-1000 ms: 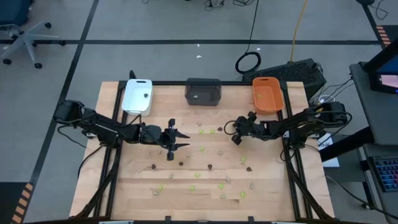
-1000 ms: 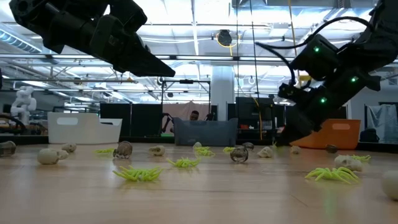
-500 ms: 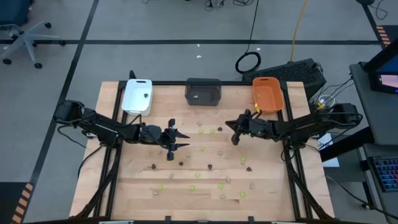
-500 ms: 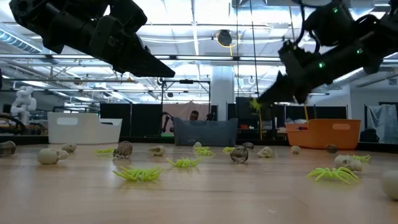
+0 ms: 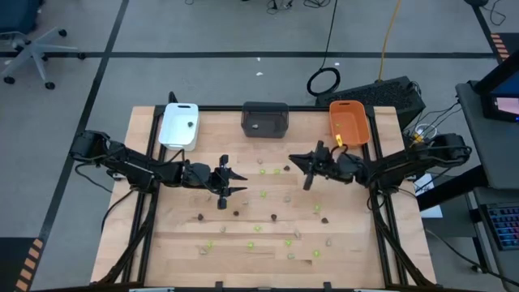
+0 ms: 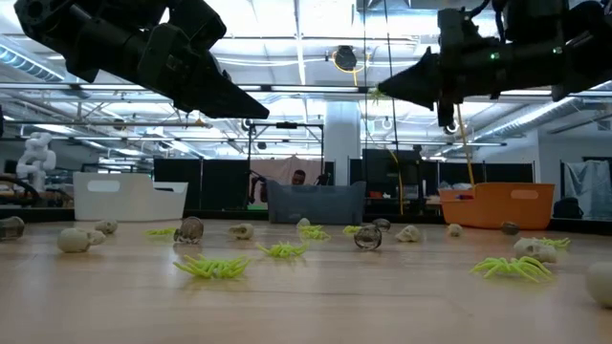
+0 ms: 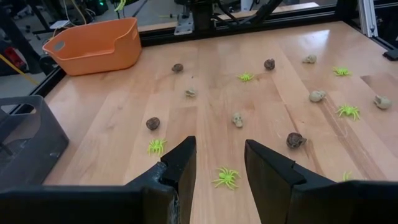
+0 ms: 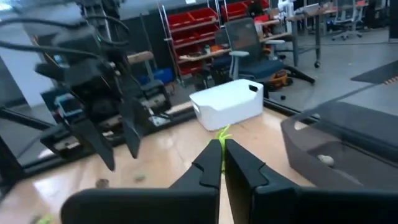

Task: Sort Halloween decoration
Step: Put the green toy spider into the orange bin

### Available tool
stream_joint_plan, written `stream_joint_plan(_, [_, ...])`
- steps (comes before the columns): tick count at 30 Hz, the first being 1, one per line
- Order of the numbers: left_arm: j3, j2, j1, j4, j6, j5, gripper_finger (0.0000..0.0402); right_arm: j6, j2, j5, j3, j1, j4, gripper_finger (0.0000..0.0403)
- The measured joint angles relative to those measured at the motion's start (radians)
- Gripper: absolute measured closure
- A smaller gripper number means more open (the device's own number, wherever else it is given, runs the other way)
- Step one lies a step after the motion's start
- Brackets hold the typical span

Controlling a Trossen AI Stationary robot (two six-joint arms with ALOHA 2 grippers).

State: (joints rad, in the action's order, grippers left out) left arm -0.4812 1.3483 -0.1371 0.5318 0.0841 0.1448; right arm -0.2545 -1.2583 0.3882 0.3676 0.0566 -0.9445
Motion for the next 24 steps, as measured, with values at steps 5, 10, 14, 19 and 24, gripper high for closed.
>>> stream_joint_plan(5, [0.0, 0.0, 0.0, 0.001, 0.0, 0.0, 0.0268, -0.006, 0.0, 0.0, 0.0, 0.018, -0.068, 0.0403])
stream_joint_plan(10, [0.0, 0.0, 0.0, 0.001, -0.001, 0.0, 0.0268, 0.027, 0.0, -0.002, 0.001, 0.031, -0.101, 0.0403])
stream_joint_plan(14, [0.0, 0.0, 0.0, 0.001, -0.002, 0.0, 0.0268, 0.141, 0.0, -0.052, 0.001, 0.037, -0.098, 0.0403])
stream_joint_plan(19, [0.0, 0.0, -0.001, 0.001, -0.003, 0.0, 0.0268, 0.28, 0.0, -0.154, 0.001, 0.037, -0.104, 0.0403])
stream_joint_plan(24, [0.0, 0.0, -0.001, 0.001, -0.003, 0.0, 0.0268, 0.446, 0.0, -0.206, 0.001, 0.037, -0.097, 0.0403])
